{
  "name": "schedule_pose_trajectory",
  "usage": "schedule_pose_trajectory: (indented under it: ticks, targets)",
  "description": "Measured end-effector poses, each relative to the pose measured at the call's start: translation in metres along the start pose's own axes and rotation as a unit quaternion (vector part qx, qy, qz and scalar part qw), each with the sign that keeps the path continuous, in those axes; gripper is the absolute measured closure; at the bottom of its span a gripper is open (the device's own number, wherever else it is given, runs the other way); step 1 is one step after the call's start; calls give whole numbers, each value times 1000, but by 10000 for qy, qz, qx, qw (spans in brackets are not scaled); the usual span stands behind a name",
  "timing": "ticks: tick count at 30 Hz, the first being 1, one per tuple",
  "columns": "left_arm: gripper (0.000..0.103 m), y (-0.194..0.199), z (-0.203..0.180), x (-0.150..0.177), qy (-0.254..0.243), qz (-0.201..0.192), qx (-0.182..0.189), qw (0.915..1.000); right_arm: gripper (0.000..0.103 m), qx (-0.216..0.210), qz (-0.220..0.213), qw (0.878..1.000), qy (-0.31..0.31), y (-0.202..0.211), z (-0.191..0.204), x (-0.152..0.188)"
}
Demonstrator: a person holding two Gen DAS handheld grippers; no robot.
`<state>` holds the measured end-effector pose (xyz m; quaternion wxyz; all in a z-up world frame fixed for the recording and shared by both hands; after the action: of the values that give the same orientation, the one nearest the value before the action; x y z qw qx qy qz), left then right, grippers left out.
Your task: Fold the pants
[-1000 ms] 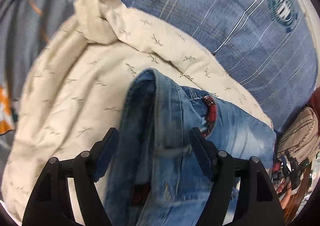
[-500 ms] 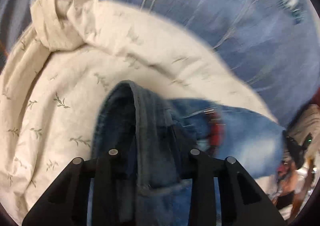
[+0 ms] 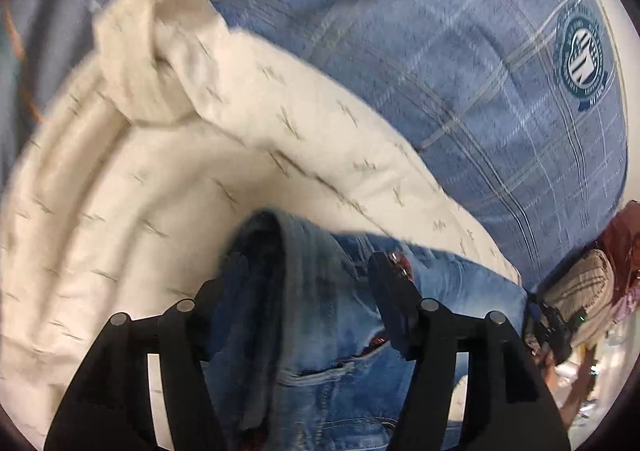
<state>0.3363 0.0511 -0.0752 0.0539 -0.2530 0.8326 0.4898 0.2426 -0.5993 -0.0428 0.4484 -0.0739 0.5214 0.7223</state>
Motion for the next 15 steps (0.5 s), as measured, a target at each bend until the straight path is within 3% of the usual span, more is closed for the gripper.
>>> schedule_pose_trajectory:
  ticks: [4, 6, 7, 9, 10, 15]
  targets:
    - [42, -31, -8, 14, 39, 314, 8, 9995, 43, 124, 167, 9995, 241, -35, 21, 6]
    - [42, -42, -9, 14, 121, 367, -33, 9992, 54, 90, 340, 9979, 548, -49, 33, 14]
    - [45, -45, -8, 14, 137, 372, -89, 9992, 78, 289, 305, 9958, 811, -50, 38, 15]
    - [76, -43, -13, 11, 17, 297, -282, 9992, 83, 417, 183, 9928, 1106, -43, 46, 15]
    - [90, -40, -18, 11, -62, 353, -128, 9993, 83, 405, 22, 9930, 1112, -34, 50, 12]
    - [91, 12, -40, 9, -449, -273, -136, 9985, 83, 249, -522, 9910, 1208, 26, 69, 3]
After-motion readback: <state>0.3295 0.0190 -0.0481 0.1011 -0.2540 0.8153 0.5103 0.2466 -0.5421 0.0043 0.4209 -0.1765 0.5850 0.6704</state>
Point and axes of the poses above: each gripper's, at about its wrist camera, not at the fingertips, and y roughly against the way its jaws point, z to its left, x to its underside, the point moved 7 cm from there along -y, roughly the way its jaws point, and after that the axes turned 7 degrees about -z, right-handed, at the moved point
